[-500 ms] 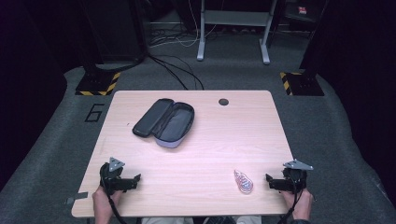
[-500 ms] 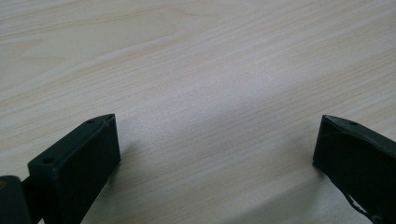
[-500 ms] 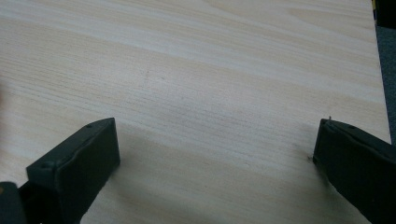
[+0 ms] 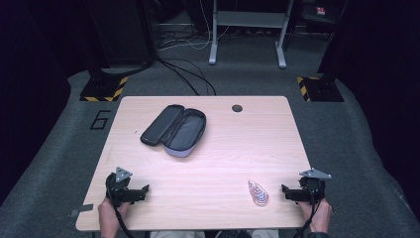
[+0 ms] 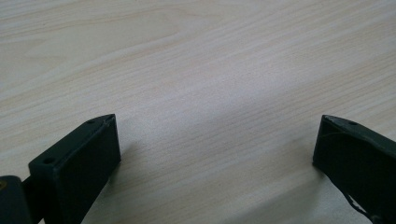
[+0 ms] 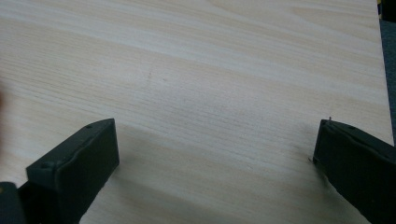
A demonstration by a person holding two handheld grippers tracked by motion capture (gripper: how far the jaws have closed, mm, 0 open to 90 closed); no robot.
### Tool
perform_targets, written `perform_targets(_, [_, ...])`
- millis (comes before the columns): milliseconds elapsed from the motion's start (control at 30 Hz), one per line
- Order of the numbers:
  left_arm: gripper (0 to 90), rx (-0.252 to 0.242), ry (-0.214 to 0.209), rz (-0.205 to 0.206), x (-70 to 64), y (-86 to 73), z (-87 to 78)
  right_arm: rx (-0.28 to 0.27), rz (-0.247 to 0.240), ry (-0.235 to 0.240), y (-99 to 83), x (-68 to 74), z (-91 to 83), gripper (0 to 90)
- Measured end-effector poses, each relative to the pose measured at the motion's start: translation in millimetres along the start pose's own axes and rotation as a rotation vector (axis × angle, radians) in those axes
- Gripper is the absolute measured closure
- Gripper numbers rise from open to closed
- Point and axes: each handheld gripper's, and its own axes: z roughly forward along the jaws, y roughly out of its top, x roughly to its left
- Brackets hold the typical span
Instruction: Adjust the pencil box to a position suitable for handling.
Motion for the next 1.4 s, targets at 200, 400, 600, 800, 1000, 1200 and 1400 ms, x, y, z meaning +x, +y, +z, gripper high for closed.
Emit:
perform_targets(200, [0.7, 0.000, 0.000, 0.000, 0.0, 0.0, 0.0, -0.033, -0.007, 0.014, 3.4, 6.3, -12.7, 0.0])
perform_targets(400, [0.7, -0.002, -0.002, 0.000, 0.1, -0.1, 0.2, -0.067, -0.027, 0.041, 8.6, 17.2, -24.9, 0.0])
perform_targets(600, [0.7, 0.000, 0.000, 0.000, 0.0, 0.0, 0.0, -0.074, -0.045, 0.070, 14.1, 34.4, -32.2, 0.0])
perform_targets(800, [0.7, -0.002, -0.002, -0.001, 0.1, -0.1, 0.2, -0.069, -0.091, 0.112, 17.5, 53.7, -36.3, 0.0])
perform_targets(1000, [0.7, 0.000, -0.001, 0.000, 0.0, 0.0, 0.0, -0.071, -0.117, 0.164, 17.0, 70.3, -34.3, 0.0])
perform_targets(1200, [0.7, -0.002, -0.002, -0.002, 0.1, -0.1, 0.3, -0.048, -0.147, 0.190, 14.6, 86.2, -26.1, 0.0])
perform_targets(1400, [0.7, -0.003, -0.002, -0.001, 0.1, -0.1, 0.2, -0.017, -0.172, 0.209, 12.4, 96.6, -16.4, 0.0])
